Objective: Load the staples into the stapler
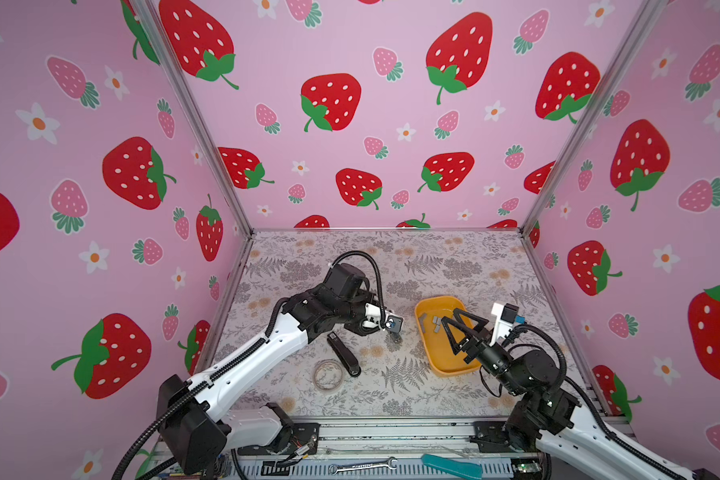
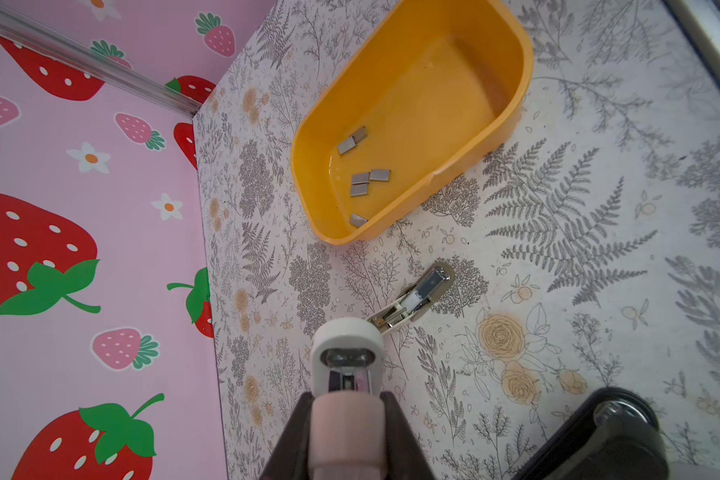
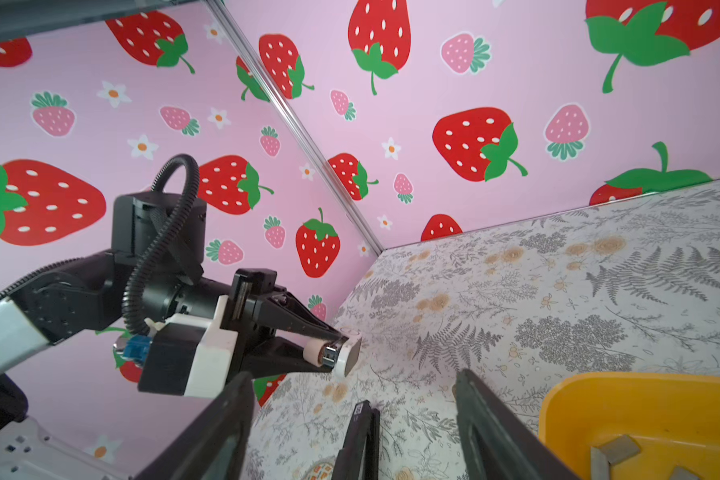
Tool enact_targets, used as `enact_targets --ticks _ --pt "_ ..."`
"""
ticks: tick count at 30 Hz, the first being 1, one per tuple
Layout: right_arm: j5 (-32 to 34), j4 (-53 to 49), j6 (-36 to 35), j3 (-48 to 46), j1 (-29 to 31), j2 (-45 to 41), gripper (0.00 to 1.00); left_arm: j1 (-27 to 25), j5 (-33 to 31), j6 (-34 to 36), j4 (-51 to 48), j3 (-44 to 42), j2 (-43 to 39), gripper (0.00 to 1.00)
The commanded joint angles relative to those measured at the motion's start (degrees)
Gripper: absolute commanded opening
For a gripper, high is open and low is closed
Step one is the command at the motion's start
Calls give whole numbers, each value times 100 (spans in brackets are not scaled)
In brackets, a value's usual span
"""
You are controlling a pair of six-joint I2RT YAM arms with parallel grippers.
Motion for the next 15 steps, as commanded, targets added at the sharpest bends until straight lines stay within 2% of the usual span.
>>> enact_targets --ticks 1,4,8,15 --pt "126 310 79 -259 -15 -80 73 16 521 -280 102 49 33 0" --pt "-487 853 76 -310 -22 302 72 -11 789 -135 -1 53 91 0" --pt "-1255 949 -34 113 -9 1287 69 -54 770 -170 -146 170 117 0" --pt "-1628 1348 -56 560 20 2727 70 -66 789 -60 -106 109 55 0"
